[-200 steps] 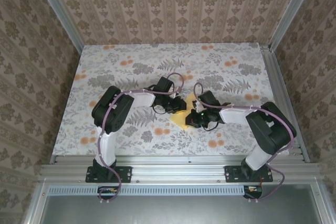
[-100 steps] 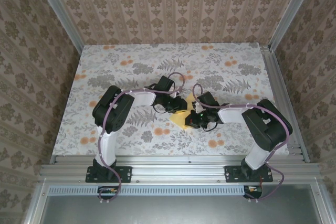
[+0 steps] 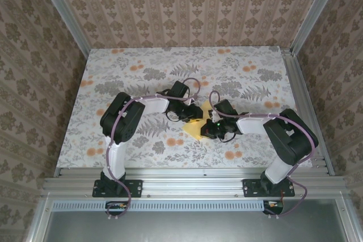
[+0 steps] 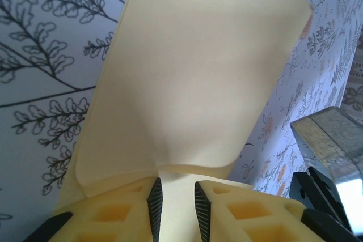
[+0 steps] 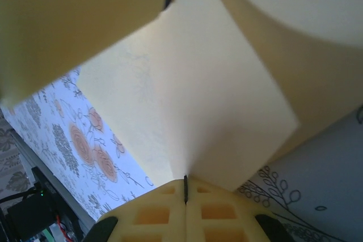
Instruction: Fold a paper plane with a square sheet of paper (pick it up from the middle)
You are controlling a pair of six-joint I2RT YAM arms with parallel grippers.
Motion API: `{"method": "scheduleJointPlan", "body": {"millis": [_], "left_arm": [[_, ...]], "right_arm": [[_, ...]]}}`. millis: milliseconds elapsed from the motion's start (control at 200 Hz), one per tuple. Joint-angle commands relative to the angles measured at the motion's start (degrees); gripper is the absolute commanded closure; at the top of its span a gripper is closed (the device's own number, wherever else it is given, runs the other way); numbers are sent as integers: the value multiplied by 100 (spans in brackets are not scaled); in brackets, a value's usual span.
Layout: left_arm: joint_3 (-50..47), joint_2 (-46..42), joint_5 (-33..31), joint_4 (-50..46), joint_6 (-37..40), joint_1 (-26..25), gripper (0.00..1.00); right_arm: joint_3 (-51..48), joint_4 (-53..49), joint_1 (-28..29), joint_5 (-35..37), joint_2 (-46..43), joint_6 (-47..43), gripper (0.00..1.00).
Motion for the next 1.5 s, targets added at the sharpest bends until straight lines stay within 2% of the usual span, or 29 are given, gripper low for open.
{"method": "scheduleJointPlan", "body": {"millis": [0,410,1055,1270,1290,1495], "left_arm": [[143,-88,-29,-365,194,37,66],[380,259,-217,-720,576,124,65],[910,581,-218,-823,695,618,64],[725,-25,-218,-874,658,558,63],[681,-124,-400,-879,656,541,63],[97,-1081,-803,-845,442,332,63]], "right_arm": [[-140,-67,2,94,161,-56,95],[-307,-171,45,163,101,-149,95],[-343,-453,72,245,149,-351,96],[-300,-192,72,56,0,-181,95],[-291,-175,76,48,-18,-176,95],[-289,174,50,-99,-275,47,91]]}}
